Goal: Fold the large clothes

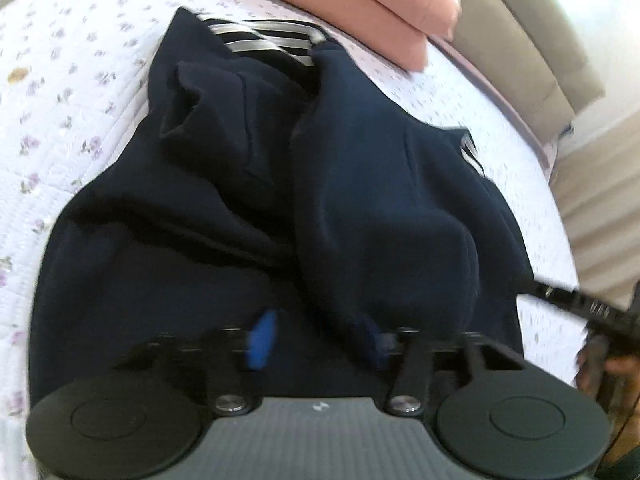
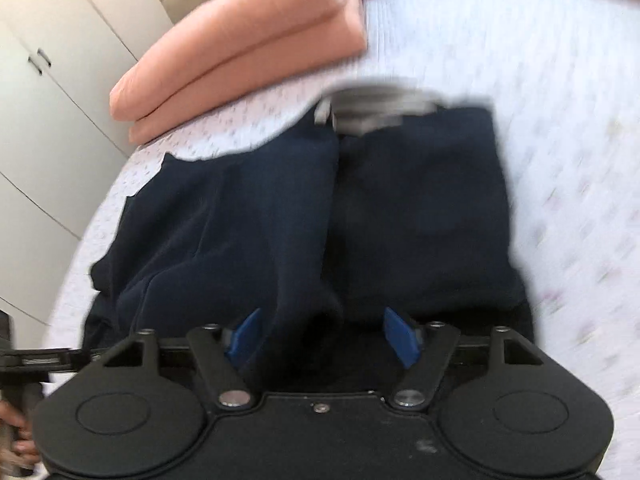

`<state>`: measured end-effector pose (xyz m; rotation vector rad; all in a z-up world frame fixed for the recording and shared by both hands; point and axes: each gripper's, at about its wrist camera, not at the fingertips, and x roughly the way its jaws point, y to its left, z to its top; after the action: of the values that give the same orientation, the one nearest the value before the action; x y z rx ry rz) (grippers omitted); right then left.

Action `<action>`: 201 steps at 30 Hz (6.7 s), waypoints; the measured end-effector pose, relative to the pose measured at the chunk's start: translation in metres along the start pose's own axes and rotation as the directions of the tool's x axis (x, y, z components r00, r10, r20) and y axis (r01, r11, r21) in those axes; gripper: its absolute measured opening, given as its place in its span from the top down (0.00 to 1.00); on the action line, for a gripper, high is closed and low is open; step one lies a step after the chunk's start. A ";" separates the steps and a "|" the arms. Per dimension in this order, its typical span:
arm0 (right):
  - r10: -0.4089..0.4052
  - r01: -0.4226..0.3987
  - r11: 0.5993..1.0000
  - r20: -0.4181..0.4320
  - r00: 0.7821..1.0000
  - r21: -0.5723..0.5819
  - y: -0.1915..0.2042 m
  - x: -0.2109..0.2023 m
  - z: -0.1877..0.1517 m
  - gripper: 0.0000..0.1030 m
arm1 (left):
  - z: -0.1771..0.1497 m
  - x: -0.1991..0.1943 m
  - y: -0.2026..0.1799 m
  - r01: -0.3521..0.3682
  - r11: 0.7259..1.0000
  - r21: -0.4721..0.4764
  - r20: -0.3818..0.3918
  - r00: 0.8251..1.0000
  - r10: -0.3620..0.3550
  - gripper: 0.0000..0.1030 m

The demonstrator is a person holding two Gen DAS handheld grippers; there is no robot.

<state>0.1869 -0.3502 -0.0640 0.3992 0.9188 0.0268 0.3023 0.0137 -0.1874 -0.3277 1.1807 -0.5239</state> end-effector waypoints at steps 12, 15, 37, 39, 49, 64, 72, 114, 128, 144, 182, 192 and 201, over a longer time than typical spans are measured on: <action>0.000 0.074 0.908 0.177 0.984 -0.413 0.083 0.016 -0.041 0.00 | -0.032 -0.047 0.024 -0.146 0.988 -0.049 0.046 0.988 0.148 0.18; -0.124 0.195 0.829 0.169 0.978 -0.523 0.087 0.059 -0.070 0.00 | -0.043 -0.062 0.040 -0.163 0.983 -0.087 0.053 0.984 0.168 0.18; 0.142 -0.150 0.987 0.123 0.982 0.057 -0.059 -0.104 -0.147 0.04 | -0.178 -0.142 0.090 -0.096 0.961 -0.260 -0.049 0.995 0.086 0.43; 0.172 -0.178 0.980 0.073 0.982 0.090 -0.071 -0.114 -0.164 0.07 | -0.192 -0.145 0.088 -0.093 0.960 -0.262 -0.066 0.995 0.078 0.44; 0.224 -0.222 0.928 0.027 0.974 0.298 -0.110 -0.170 -0.272 0.10 | -0.263 -0.166 0.067 -0.058 0.962 -0.268 -0.102 0.994 0.031 0.44; 0.382 -0.380 0.843 0.075 0.921 0.382 -0.101 -0.180 -0.315 0.44 | -0.282 -0.155 0.051 -0.058 0.956 -0.287 -0.117 0.993 0.026 0.62; 0.365 -0.377 0.788 0.124 0.923 0.486 -0.112 -0.174 -0.338 0.92 | -0.284 -0.161 0.053 -0.109 0.958 -0.265 -0.094 0.992 0.087 0.95; 0.340 -0.527 0.799 0.506 0.793 0.289 -0.072 -0.133 0.040 0.93 | 0.069 -0.175 -0.035 0.078 0.995 -0.070 0.531 0.847 -0.029 0.95; 0.190 -0.263 0.921 0.258 0.947 0.286 -0.087 0.050 0.118 0.63 | 0.139 -0.042 0.054 0.091 0.966 -0.243 0.490 0.871 0.042 0.56; 0.115 -0.084 0.922 0.059 0.992 -0.378 0.029 0.138 0.072 0.19 | 0.131 0.088 -0.027 -0.294 0.903 0.313 0.407 0.901 0.152 0.14; -0.137 0.132 0.829 0.030 0.990 -0.543 -0.018 0.061 0.011 0.03 | 0.072 -0.004 0.011 -0.245 0.746 0.620 0.189 0.969 0.161 0.10; 0.134 -0.186 0.538 -0.135 0.982 -0.822 0.108 0.072 -0.059 0.00 | 0.015 0.064 -0.092 -0.016 0.478 0.878 -0.024 0.997 0.076 0.00; 0.112 -0.132 0.617 -0.079 0.991 -0.775 0.045 0.079 -0.076 0.00 | -0.017 0.028 -0.015 -0.095 0.570 0.816 0.112 0.994 0.005 0.00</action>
<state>0.1828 -0.2689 -0.1503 -0.3711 0.8117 0.5520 0.2908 -0.0141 -0.2076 0.5002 0.7250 -0.9420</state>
